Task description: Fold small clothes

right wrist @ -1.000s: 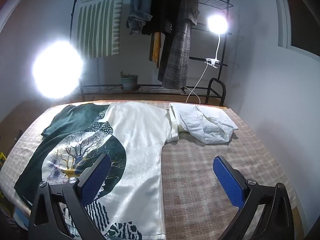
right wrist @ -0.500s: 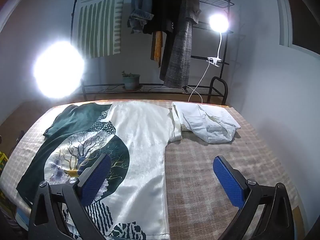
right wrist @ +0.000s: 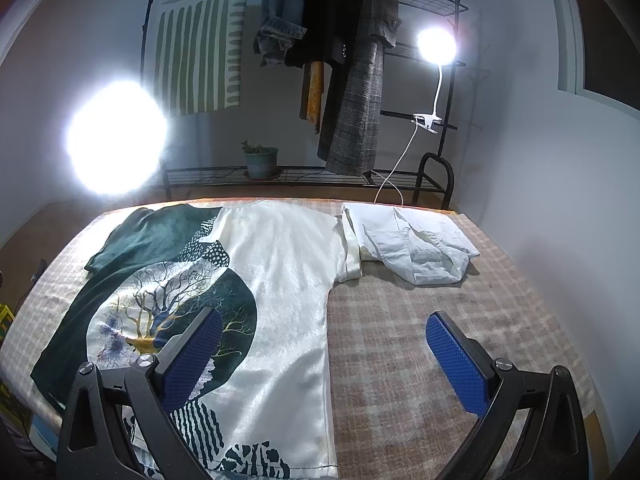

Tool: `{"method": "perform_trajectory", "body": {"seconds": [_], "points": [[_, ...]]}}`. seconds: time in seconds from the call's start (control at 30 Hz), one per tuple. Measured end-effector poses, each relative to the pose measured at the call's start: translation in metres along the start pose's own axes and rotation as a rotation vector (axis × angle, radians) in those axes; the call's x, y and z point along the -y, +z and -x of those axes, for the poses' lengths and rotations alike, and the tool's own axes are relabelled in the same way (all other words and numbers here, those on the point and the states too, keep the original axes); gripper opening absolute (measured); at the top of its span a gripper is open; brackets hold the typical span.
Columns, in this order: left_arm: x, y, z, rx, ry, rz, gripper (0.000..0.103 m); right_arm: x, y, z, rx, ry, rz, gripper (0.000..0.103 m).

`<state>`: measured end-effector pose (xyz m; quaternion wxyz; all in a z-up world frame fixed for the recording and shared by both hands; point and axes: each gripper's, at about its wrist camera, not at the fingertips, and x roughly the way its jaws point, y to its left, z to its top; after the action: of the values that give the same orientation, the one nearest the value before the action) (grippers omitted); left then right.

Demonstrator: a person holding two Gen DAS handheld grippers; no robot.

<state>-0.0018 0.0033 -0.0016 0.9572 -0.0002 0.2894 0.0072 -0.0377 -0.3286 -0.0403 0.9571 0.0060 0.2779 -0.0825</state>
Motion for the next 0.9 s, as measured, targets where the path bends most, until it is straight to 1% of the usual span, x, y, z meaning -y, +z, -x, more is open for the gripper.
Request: {"method": "perform_trajectory", "body": {"seconds": [0.9], "points": [[-0.0012,-0.0016,0.0006,0.000,0.000,0.004,0.103,-0.0031,0.0002,-0.0016,-0.003,0.000,0.004,0.103]]}}
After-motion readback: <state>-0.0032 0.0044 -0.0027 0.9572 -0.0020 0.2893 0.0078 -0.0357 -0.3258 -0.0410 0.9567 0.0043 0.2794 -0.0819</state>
